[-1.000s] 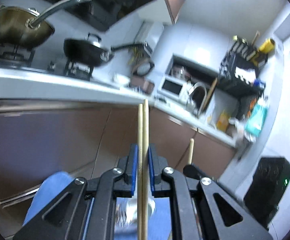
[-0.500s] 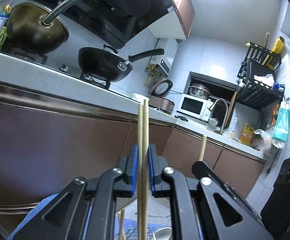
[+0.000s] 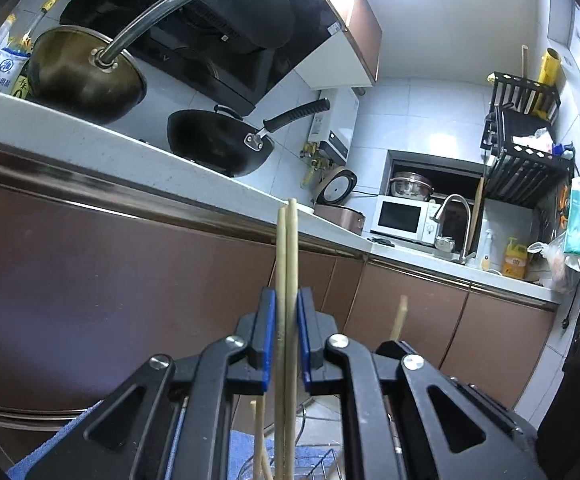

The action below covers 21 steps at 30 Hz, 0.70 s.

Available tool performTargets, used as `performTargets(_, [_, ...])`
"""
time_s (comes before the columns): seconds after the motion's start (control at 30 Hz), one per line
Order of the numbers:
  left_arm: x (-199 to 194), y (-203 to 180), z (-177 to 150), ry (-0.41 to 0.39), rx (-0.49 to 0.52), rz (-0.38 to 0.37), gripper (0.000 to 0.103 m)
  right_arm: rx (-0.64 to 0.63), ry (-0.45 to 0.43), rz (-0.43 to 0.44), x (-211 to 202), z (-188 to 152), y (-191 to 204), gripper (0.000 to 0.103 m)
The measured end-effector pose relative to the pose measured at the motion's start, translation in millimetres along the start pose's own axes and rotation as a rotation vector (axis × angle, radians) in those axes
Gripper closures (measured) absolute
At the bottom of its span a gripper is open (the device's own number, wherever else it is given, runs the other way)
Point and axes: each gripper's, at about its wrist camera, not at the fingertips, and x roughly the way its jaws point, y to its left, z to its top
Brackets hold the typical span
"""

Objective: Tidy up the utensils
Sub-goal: 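Lift the chopsticks and lower them into the clear holder with both grippers, then open both grippers and lift them away from the holder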

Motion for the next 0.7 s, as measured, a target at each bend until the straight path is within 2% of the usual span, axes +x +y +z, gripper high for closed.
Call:
performTargets(0.07, [-5.6, 1.8, 3.7, -0.002, 0.003, -0.007, 0.090, 0.000, -0.003, 0.009, -5.7, 2.1, 0.1, 0.095])
performTargets(0.17, [-19.1, 3.1, 19.0, -0.015, 0.007, -0.021, 0.084, -0.007, -0.022, 0.014, -17.7, 10.4, 1.1, 0.082])
performTargets(0.4, [-52.2, 0.9, 54.8, -0.010, 0.029, -0.048, 0.076, -0.016, -0.041, 0.022, -42.6, 37.3, 11.3, 0.075])
performTargets(0.5, [-73.4, 0.1, 69.1, -0.007, 0.047, -0.040, 0.070, -0.031, -0.029, 0.014, -55.6, 46.9, 19.3, 0.068])
performTargets(0.57, [-89.9, 0.9, 78.0, -0.007, 0.067, -0.025, 0.062, -0.040, -0.022, 0.007, -67.1, 52.6, 24.5, 0.066])
performTargets(0.7, [-125.2, 6.4, 95.3, 0.016, 0.092, 0.014, 0.056, -0.044, -0.003, -0.023, -96.1, 62.9, 33.7, 0.059])
